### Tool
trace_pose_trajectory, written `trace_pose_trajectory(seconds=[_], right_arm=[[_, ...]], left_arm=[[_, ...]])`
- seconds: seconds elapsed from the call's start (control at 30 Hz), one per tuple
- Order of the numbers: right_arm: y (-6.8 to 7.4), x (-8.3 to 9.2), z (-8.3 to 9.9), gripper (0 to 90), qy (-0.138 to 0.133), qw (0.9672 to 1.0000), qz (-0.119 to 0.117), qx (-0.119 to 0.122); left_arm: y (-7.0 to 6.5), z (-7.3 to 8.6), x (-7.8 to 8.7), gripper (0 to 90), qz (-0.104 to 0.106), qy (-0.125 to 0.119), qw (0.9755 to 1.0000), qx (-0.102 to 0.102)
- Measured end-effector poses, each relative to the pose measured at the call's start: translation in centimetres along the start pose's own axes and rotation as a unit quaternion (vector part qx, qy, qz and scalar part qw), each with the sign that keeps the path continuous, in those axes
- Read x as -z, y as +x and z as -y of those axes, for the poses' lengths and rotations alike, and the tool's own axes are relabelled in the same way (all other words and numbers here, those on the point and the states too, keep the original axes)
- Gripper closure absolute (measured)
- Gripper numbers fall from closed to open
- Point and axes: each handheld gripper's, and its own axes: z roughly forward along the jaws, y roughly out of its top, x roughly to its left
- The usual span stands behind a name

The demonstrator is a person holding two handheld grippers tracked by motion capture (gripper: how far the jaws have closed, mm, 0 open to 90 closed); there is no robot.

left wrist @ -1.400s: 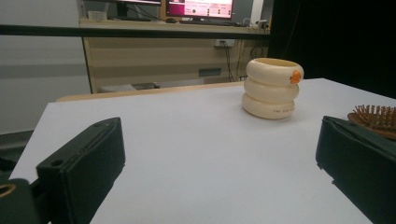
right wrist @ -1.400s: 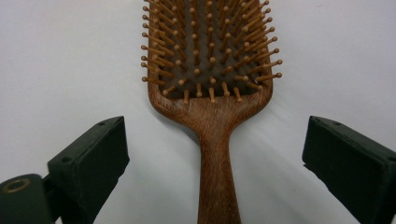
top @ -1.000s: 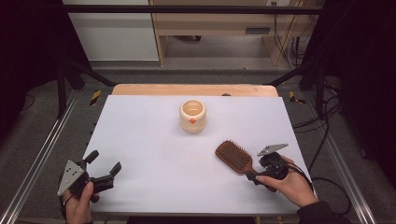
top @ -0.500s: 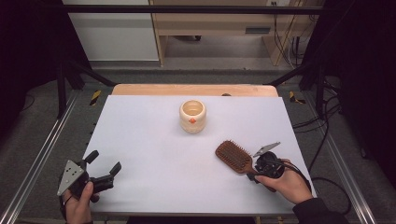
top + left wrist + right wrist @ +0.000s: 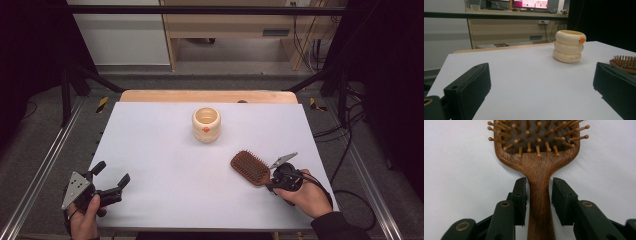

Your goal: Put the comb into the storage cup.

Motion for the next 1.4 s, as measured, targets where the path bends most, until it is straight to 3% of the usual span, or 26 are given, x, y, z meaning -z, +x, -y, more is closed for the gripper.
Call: trace_pose_trajectory(seconds=[0.33,0.57,0.7,0.87,1.07,1.23,1.4], right_arm=[[0.0,-0.1,-0.5,72.1,0.019,0.9998,-0.005,-0.005],[0.3,-0.1,-1.1,73.0,0.041,0.9992,0.003,-0.004],[0.4,-0.1,-0.9,73.0,0.032,0.9994,0.007,-0.006],[0.6,0.3,-0.4,73.1,-0.001,0.9998,0.021,0.004],[0.5,1.8,-0.5,73.1,-0.086,0.9960,0.024,-0.003],[0.6,2.7,-0.5,73.1,-0.151,0.9878,0.037,-0.013],[0.6,3.3,-1.1,73.1,-0.211,0.9759,0.050,-0.021]], left_arm=[[-0.1,0.0,0.0,1.4,0.001,0.000,1.0000,0.000],[-0.1,0.0,0.0,1.4,0.002,0.000,1.0000,-0.001],[0.0,0.0,0.0,1.4,0.000,0.000,1.0000,0.000],[0.0,0.0,0.0,1.4,0.001,0.002,1.0000,0.000],[-0.5,0.0,-0.2,1.5,0.008,0.009,0.9999,-0.003],[-1.6,0.0,-0.5,1.4,0.024,0.015,0.9996,-0.002],[-2.8,-0.5,-1.4,2.4,0.036,0.017,0.9992,0.010]])
